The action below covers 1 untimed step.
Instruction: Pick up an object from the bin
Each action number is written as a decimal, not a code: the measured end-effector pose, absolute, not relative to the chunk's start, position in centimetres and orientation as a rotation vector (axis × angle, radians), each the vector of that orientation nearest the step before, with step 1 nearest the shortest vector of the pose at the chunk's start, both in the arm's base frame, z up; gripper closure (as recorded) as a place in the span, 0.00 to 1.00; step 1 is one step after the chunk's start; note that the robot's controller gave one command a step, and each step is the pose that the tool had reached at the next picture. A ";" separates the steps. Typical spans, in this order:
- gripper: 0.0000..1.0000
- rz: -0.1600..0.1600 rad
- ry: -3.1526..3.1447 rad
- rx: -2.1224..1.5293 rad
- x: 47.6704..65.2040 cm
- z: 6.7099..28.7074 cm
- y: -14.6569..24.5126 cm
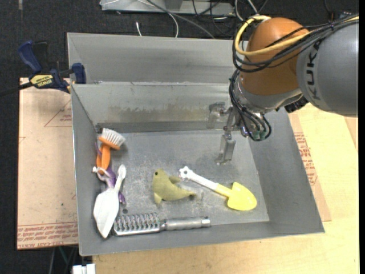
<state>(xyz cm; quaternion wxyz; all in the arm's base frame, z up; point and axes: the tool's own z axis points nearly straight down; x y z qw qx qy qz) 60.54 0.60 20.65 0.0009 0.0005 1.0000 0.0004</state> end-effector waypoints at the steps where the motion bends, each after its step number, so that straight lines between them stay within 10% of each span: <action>1: 0.00 0.001 3.140 0.001 60.5 20.6 0.6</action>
Offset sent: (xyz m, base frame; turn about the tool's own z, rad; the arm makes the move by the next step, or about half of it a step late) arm -0.0238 -0.0107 -0.0158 -0.1751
